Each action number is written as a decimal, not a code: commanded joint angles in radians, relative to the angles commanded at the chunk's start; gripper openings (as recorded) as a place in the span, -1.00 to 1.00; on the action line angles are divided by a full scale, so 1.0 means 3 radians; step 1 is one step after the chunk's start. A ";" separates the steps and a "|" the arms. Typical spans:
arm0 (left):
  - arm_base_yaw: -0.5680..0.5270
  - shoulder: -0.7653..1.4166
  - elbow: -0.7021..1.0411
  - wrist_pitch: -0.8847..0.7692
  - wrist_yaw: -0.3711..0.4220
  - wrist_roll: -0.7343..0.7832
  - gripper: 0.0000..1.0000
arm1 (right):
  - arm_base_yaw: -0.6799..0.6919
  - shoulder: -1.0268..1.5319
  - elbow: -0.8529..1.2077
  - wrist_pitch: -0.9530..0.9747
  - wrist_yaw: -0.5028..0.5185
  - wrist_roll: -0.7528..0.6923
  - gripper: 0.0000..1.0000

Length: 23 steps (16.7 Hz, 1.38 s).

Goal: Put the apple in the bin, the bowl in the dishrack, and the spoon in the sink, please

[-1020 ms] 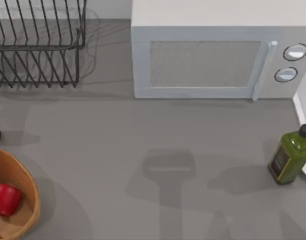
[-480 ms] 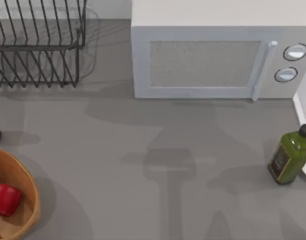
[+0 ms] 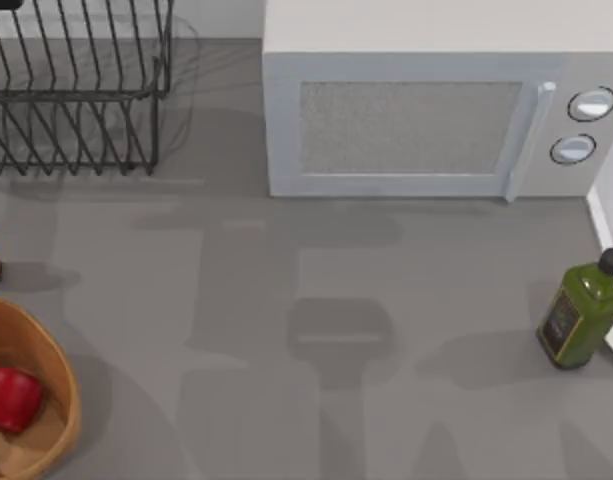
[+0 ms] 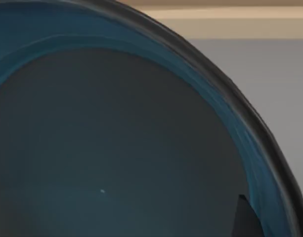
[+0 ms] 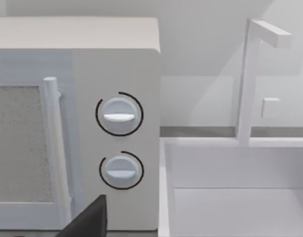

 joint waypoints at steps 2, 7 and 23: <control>-0.0027 0.0155 -0.0066 0.0185 -0.0025 0.0000 -1.00 | 0.0000 0.0000 0.0000 0.0000 0.0000 0.0000 1.00; -0.0034 0.0192 -0.0084 0.0230 -0.0031 0.0000 -1.00 | 0.0000 0.0000 0.0000 0.0000 0.0000 0.0000 1.00; -0.0034 0.0192 -0.0084 0.0230 -0.0031 0.0000 1.00 | 0.0000 0.0000 0.0000 0.0000 0.0000 0.0000 1.00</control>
